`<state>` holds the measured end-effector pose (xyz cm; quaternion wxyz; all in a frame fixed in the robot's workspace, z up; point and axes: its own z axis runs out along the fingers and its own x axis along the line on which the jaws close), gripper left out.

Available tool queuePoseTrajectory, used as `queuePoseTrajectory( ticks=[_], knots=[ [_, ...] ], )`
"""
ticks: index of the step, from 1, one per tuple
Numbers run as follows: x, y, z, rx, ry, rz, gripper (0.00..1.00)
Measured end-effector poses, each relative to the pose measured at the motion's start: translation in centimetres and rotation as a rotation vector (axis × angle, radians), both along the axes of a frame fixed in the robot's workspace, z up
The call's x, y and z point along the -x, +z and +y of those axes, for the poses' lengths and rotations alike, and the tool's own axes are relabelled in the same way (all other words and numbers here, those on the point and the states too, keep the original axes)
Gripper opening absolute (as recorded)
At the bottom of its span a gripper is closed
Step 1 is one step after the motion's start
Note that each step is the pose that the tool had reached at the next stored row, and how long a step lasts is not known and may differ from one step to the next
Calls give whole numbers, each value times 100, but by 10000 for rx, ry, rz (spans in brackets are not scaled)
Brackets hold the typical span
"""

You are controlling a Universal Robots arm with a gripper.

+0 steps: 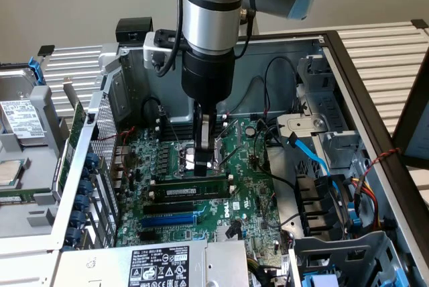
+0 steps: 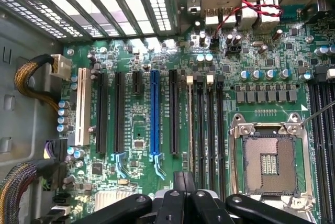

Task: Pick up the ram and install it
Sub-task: 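Press down the ram until it locks into place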

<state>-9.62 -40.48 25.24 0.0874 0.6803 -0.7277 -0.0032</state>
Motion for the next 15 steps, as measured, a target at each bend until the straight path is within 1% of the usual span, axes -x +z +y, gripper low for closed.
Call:
queuePoseTrajectory(
  ticks=[3,5,13,14,15],
  knots=[
    [0,1,2,32,-1,-45,11],
    [0,0,3,36,0,-93,11],
    [0,-3,14,58,12,-383,11],
    [0,-4,18,62,14,-412,11],
    [0,-4,20,70,13,-417,11]
  ],
)
